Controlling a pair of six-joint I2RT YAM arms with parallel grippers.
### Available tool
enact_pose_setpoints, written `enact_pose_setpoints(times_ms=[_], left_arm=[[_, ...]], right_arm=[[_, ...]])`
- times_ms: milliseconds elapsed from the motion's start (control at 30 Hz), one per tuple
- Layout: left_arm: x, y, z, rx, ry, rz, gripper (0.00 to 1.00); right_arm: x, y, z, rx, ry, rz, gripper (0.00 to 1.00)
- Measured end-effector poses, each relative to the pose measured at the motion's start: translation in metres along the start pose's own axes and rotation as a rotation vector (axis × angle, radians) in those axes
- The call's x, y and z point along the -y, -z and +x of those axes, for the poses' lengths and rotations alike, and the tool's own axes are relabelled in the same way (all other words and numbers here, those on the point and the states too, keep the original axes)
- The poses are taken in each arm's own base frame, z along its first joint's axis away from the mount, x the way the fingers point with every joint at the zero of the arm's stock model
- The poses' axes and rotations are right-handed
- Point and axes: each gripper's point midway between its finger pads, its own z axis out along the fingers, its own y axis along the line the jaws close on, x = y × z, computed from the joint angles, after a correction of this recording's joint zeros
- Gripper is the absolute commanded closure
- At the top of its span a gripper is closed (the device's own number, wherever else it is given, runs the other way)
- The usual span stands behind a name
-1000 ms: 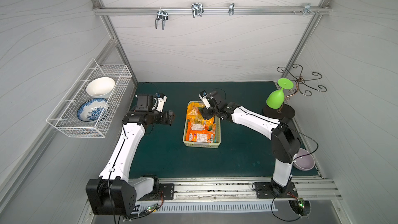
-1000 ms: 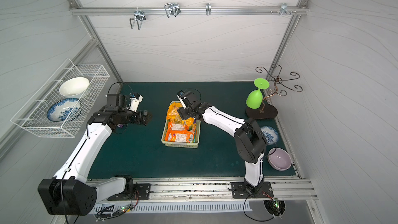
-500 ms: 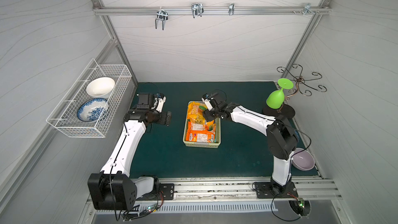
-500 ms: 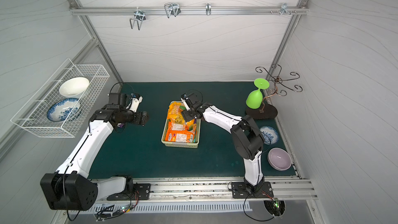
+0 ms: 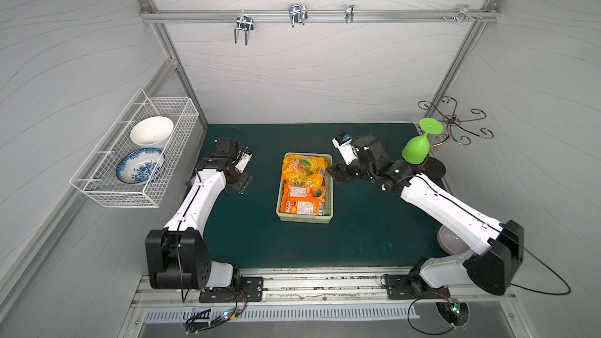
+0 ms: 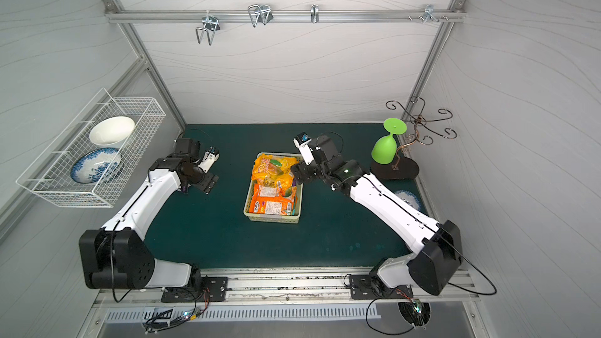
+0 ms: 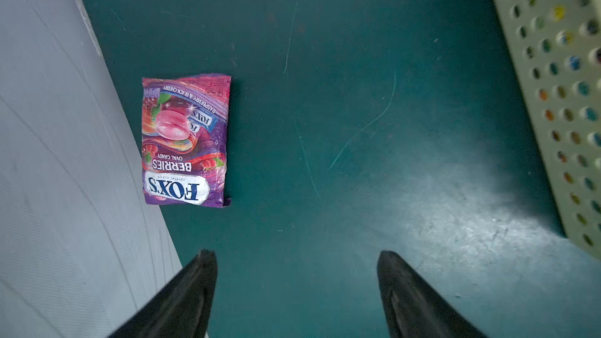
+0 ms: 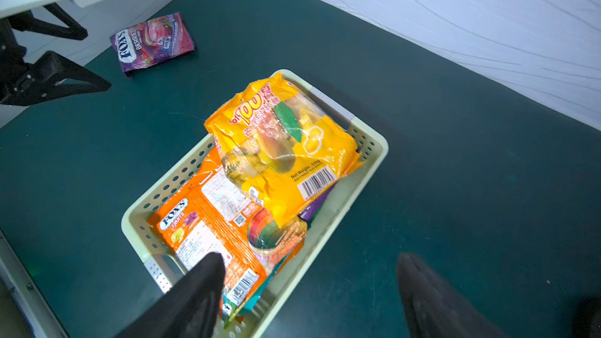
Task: Put the candies in the basket
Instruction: Pick up the candy at the center of the board.
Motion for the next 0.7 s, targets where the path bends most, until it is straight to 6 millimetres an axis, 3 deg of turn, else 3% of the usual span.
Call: enact_pose_setpoints(times_ms=[300,467,700], left_arm=[[-0.036,-0.034,0.013,-0.070,-0.056,-0.068,0.23],[-0.051,-0.053,0.018,-0.106,-0.104,-0.099,0.25],[-0.062,-0.084,0.030,-0.171,-0.149,-0.106,0.31]], right_arm=[[0.046,0.058,0.027,0.029,-0.030,0.106,0.01],[0.064,0.065,0.046,0.007,-0.057,0.137,0.01],[0.069,0.061,0.070,-0.039,-0.067,0.122,0.01]])
